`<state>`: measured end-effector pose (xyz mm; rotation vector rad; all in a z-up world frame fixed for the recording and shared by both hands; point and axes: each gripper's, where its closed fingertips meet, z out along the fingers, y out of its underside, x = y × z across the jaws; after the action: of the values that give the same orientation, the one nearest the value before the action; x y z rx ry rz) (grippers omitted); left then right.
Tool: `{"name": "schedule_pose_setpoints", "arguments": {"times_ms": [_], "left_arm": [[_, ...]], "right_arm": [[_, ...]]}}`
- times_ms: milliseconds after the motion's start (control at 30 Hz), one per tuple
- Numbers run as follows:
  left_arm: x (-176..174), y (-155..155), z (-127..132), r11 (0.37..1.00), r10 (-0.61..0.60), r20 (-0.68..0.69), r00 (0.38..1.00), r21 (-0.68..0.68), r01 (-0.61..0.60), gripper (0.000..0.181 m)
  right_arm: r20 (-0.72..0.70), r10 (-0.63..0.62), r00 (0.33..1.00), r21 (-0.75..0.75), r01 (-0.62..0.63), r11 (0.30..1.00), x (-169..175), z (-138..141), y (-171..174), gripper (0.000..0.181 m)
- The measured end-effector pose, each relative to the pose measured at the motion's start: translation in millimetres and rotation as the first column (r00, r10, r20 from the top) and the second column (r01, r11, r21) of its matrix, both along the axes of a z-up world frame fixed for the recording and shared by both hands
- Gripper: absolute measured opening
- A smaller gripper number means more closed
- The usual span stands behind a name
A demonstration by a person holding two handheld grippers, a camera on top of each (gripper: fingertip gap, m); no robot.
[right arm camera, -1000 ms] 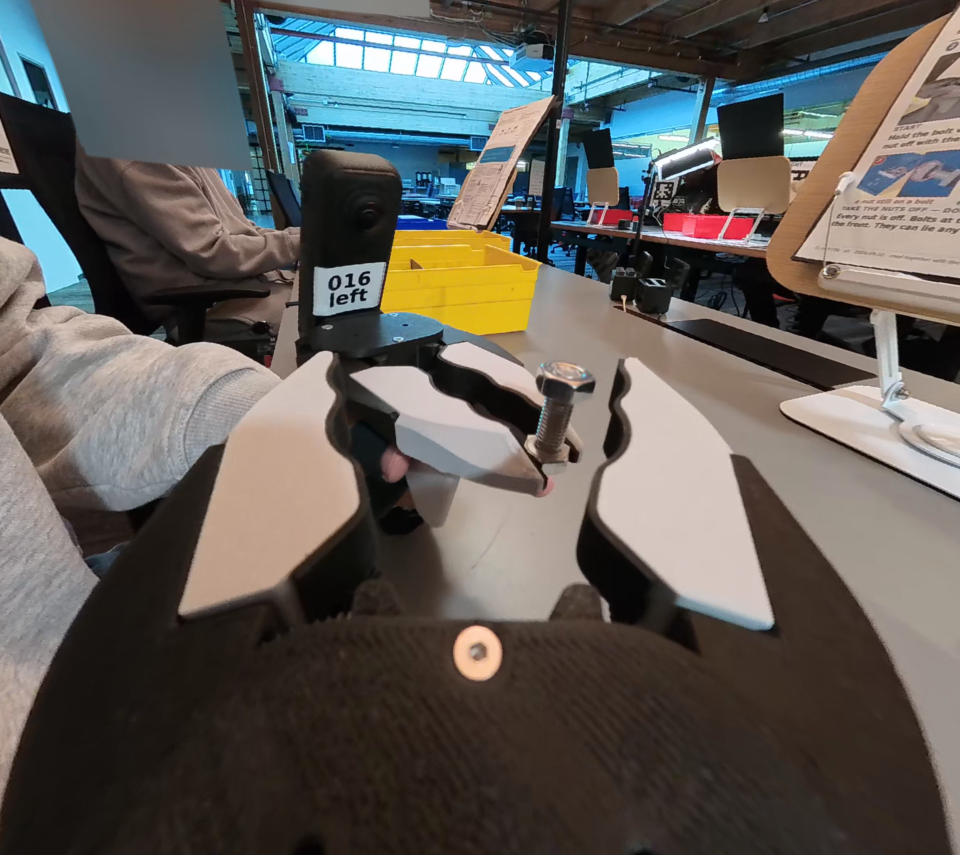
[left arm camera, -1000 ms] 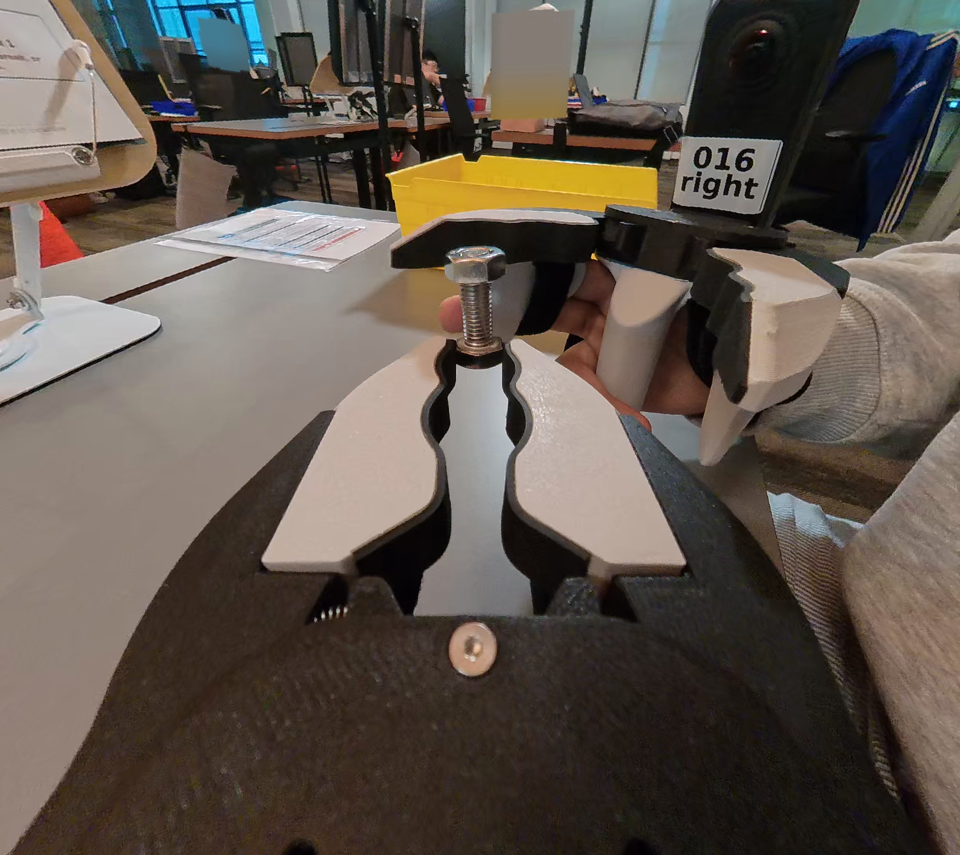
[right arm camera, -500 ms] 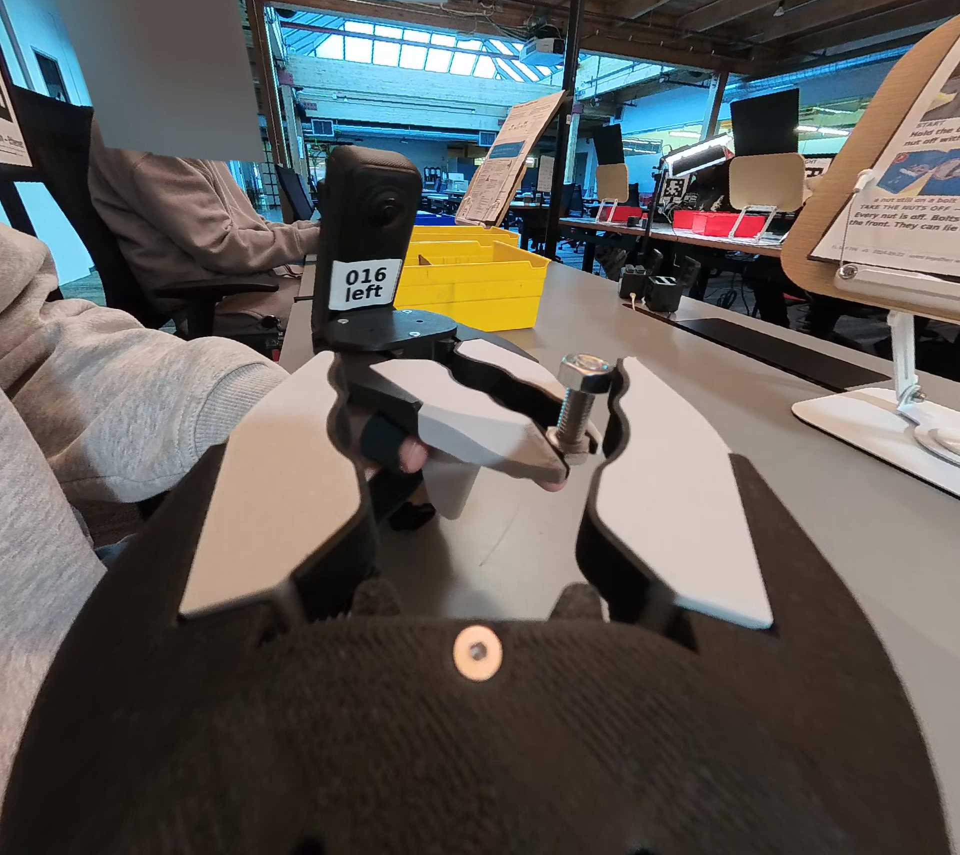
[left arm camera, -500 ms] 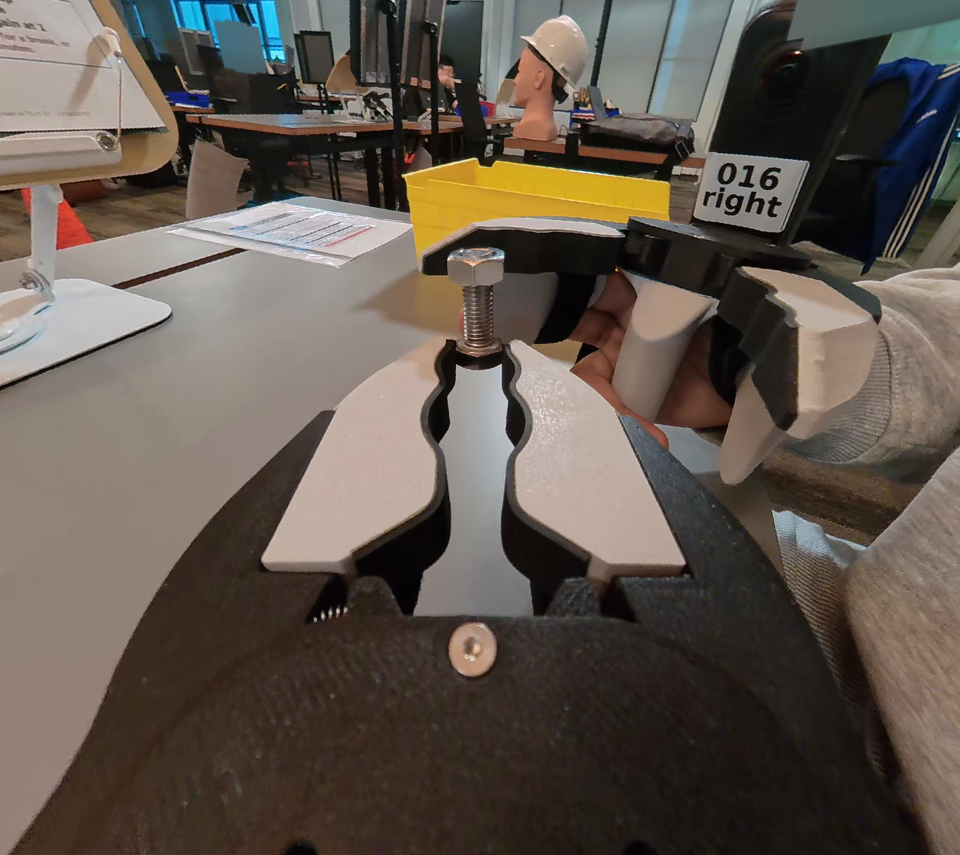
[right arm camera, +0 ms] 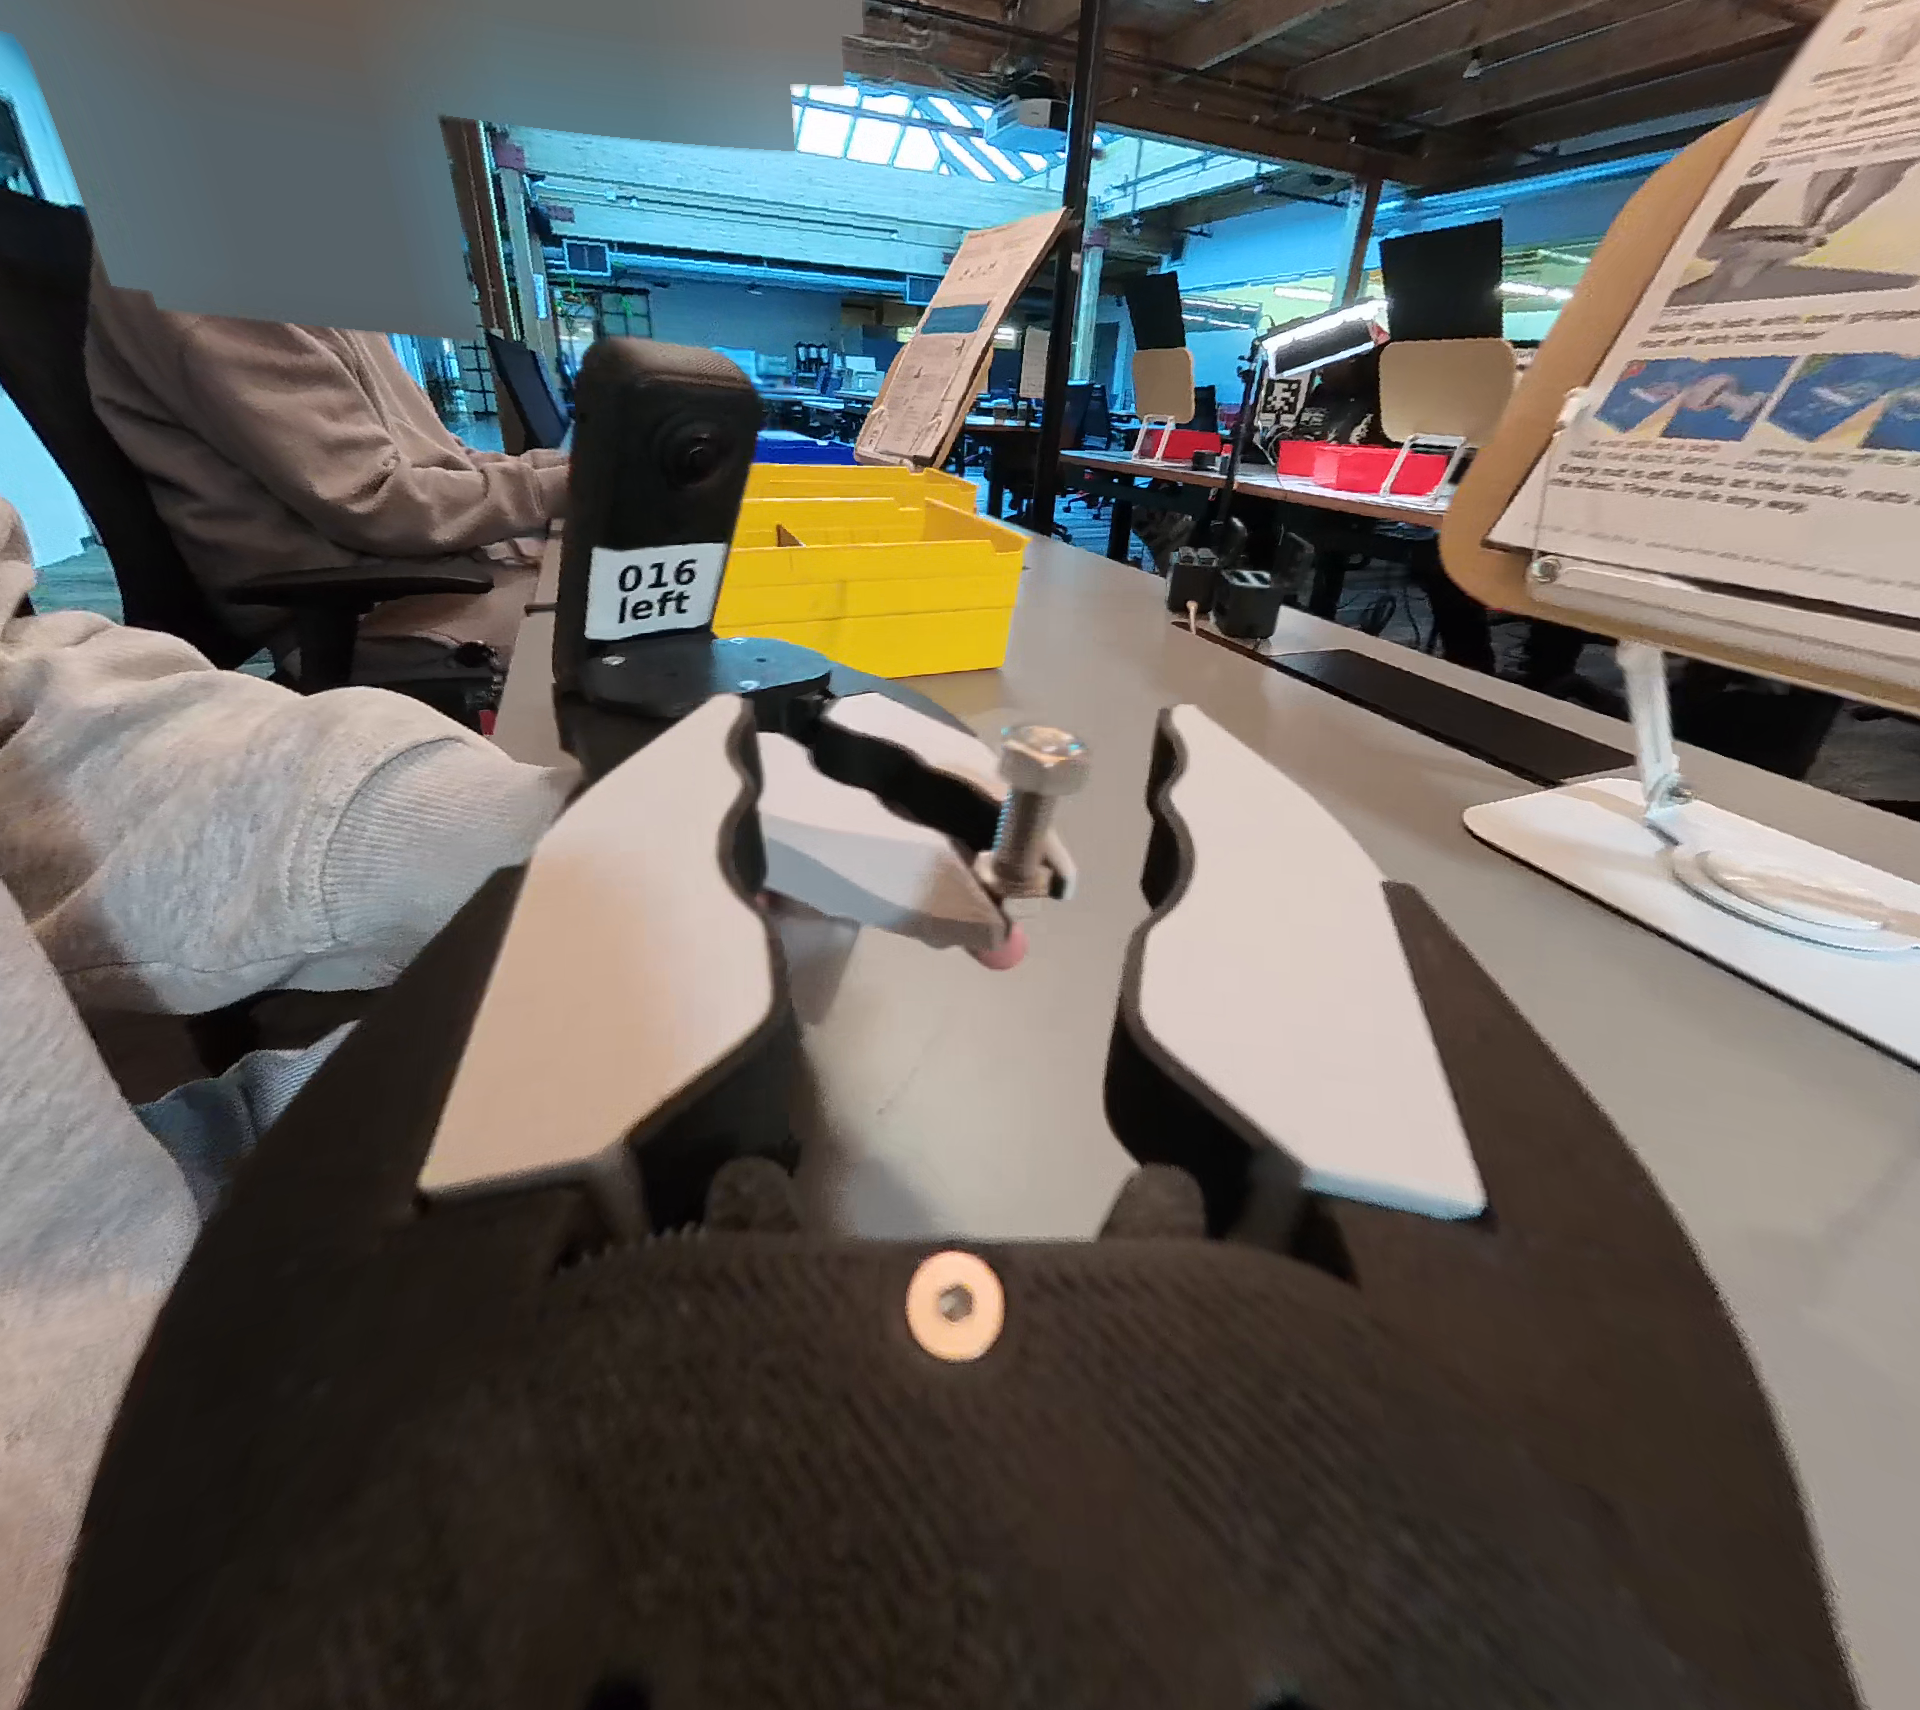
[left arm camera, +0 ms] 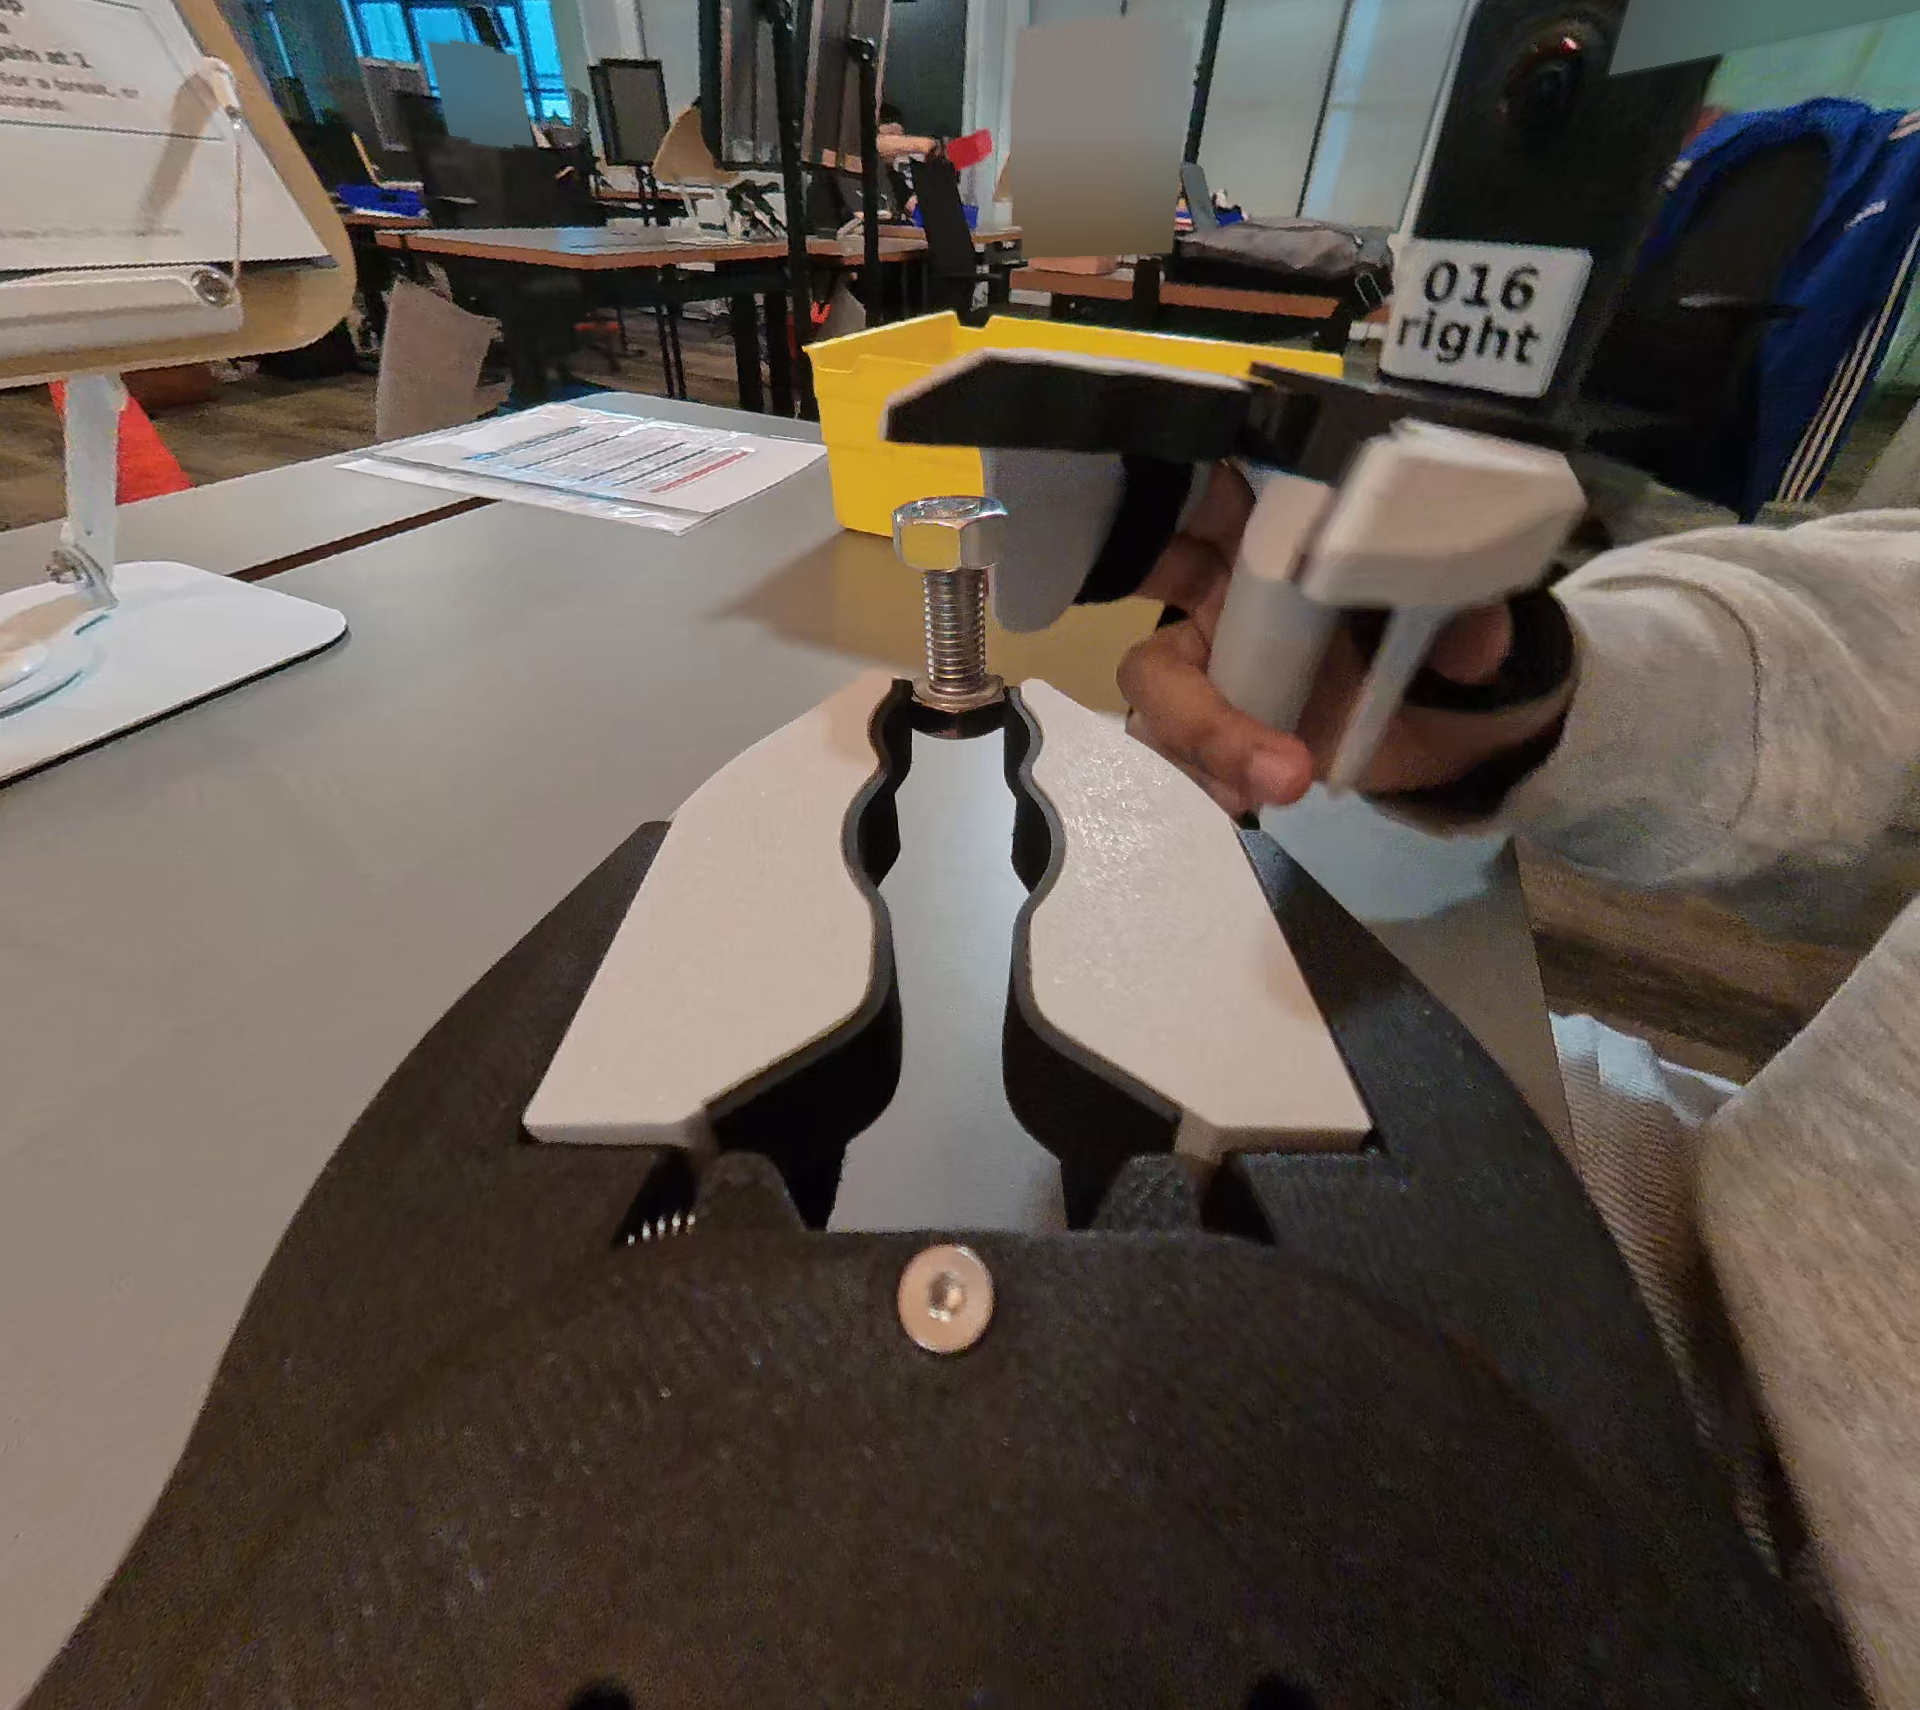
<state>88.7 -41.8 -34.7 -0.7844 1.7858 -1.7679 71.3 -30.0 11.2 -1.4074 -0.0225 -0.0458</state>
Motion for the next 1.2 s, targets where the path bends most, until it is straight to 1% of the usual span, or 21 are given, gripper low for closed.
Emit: {"name": "schedule_pose_setpoints", "arguments": {"times_ms": [33,100,167,233,300,333,367,400,433,467,500,600,633,700,733,767,867,967,1033,1200], "left_arm": [[-1,-2,-1,1.000,-0.005,0.006,1.000,0.014,0.005,0.018],[-2,-5,-2,0.999,-0.017,0.007,1.000,0.031,0.017,0.018],[-3,-7,-2,0.999,-0.027,0.008,1.000,0.038,0.027,0.018],[-5,-8,-2,0.999,-0.037,0.011,0.999,0.039,0.036,0.018],[-5,-8,-2,0.998,-0.041,0.008,0.999,0.038,0.041,0.019],[-6,-9,-2,0.998,-0.046,0.008,0.999,0.038,0.046,0.019],[-6,-10,-2,0.998,-0.049,0.009,0.999,0.040,0.048,0.019],[-7,-12,-2,0.998,-0.053,0.010,0.999,0.042,0.052,0.019],[-9,-14,-3,0.997,-0.061,0.010,0.998,0.045,0.061,0.019],[-10,-17,-3,0.996,-0.070,0.011,0.997,0.050,0.069,0.019],[-11,-19,-3,0.995,-0.079,0.013,0.997,0.057,0.078,0.019],[-15,-25,-5,0.993,-0.093,0.020,0.996,0.082,0.091,0.019],[-16,-26,-5,0.992,-0.097,0.021,0.995,0.085,0.095,0.019],[-18,-29,-6,0.990,-0.106,0.023,0.994,0.096,0.104,0.019],[-19,-30,-6,0.989,-0.110,0.027,0.994,0.105,0.107,0.019],[-20,-31,-6,0.988,-0.115,0.034,0.993,0.109,0.110,0.019],[-23,-35,-6,0.986,-0.132,0.035,0.991,0.107,0.127,0.019],[-25,-38,-5,0.985,-0.143,0.040,0.989,0.104,0.139,0.019],[-27,-40,-4,0.984,-0.157,0.042,0.987,0.091,0.153,0.019],[-30,-42,3,0.983,-0.184,0.040,0.982,0.019,0.183,0.019]], "right_arm": [[-0.010,0.023,1.000,-0.006,-0.024,1.000,1,2,-4,0.066],[-0.024,0.123,0.992,-0.048,-0.124,0.991,-3,8,-12,0.046],[0.002,0.207,0.978,-0.147,-0.205,0.968,-4,16,-16,0.031],[0.037,0.296,0.954,-0.290,-0.273,0.917,-7,24,-19,0.022],[0.051,0.363,0.930,-0.487,-0.294,0.822,-10,25,-23,0.016],[0.066,0.379,0.923,-0.587,-0.271,0.763,-9,22,-25,0.013],[0.084,0.390,0.917,-0.685,-0.231,0.691,-8,17,-28,0.010],[0.103,0.393,0.914,-0.769,-0.177,0.614,-4,11,-31,0.011],[0.125,0.387,0.913,-0.831,-0.117,0.544,0,5,-32,0.012],[0.144,0.383,0.913,-0.870,-0.068,0.489,4,2,-31,0.012],[0.151,0.387,0.910,-0.889,-0.046,0.455,5,0,-29,0.013],[0.092,0.431,0.898,-0.902,-0.109,0.418,-12,-7,-24,0.015],[0.083,0.433,0.898,-0.911,-0.107,0.398,-14,-13,-27,0.017],[0.110,0.404,0.908,-0.931,-0.048,0.361,-7,-22,-35,0.021],[0.117,0.392,0.912,-0.935,-0.033,0.354,-5,-24,-38,0.022],[0.118,0.385,0.915,-0.934,-0.029,0.355,-3,-25,-41,0.023],[0.125,0.386,0.914,-0.918,-0.041,0.394,-4,-20,-42,0.025],[0.143,0.399,0.906,-0.913,-0.035,0.407,-6,-19,-42,0.027],[0.146,0.416,0.898,-0.914,-0.039,0.404,-9,-20,-41,0.027],[0.132,0.419,0.898,-0.928,-0.036,0.371,-11,-26,-42,0.028]]}}
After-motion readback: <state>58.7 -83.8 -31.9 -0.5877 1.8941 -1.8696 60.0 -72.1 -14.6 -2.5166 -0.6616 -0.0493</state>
